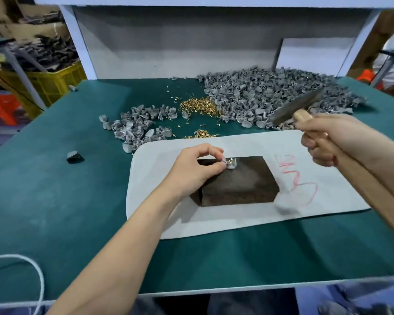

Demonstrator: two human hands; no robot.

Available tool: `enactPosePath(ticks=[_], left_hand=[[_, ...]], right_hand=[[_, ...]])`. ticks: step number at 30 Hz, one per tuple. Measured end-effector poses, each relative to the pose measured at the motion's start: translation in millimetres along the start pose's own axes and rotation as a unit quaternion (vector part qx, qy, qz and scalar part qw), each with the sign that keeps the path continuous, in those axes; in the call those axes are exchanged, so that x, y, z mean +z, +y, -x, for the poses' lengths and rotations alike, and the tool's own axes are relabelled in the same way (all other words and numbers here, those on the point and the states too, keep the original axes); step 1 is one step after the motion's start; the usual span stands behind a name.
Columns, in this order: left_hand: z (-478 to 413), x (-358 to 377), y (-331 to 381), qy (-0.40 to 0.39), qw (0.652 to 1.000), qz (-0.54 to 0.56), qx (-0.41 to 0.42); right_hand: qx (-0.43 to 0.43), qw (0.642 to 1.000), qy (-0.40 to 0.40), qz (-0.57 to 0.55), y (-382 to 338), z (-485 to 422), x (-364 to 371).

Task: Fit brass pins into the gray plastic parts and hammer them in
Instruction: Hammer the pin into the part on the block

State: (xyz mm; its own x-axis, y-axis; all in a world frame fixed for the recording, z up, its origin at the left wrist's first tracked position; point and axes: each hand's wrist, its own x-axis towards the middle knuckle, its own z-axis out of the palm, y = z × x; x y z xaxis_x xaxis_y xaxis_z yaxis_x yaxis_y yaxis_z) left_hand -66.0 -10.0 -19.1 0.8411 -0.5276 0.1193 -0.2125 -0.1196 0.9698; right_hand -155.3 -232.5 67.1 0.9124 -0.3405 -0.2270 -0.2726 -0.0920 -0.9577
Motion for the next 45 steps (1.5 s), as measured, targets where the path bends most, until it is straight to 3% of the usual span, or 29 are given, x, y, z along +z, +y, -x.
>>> enactPosePath(ticks=[5, 10, 16, 20, 24, 30, 40, 45], left_hand=[[0, 2, 2, -0.012, 1.000, 0.018, -0.008], [1, 2, 2, -0.007, 1.000, 0.012, -0.007], [1, 5, 1, -0.006, 1.000, 0.028, -0.009], [3, 5, 4, -0.016, 0.999, 0.023, -0.021], [4, 5, 6, -0.025, 0.998, 0.028, -0.040], [6, 8, 10, -0.003, 0.998, 0.027, -0.051], [7, 13, 9, 0.032, 0.998, 0.027, -0.048], [6, 13, 7, 0.039, 0.998, 0.016, -0.048]], right_hand=[[-0.035, 0.989, -0.121, 0.074, -33, 38, 36], [-0.079, 0.955, -0.031, 0.284, -14, 37, 63], [-0.099, 0.893, -0.024, 0.439, -9, 40, 69], [-0.128, 0.875, 0.021, 0.466, -16, 36, 71], [-0.098, 0.861, -0.006, 0.498, -10, 33, 81], [-0.096, 0.886, 0.016, 0.454, -14, 34, 79], [-0.079, 0.888, -0.014, 0.452, -7, 30, 83], [-0.117, 0.908, 0.045, 0.400, -16, 34, 77]])
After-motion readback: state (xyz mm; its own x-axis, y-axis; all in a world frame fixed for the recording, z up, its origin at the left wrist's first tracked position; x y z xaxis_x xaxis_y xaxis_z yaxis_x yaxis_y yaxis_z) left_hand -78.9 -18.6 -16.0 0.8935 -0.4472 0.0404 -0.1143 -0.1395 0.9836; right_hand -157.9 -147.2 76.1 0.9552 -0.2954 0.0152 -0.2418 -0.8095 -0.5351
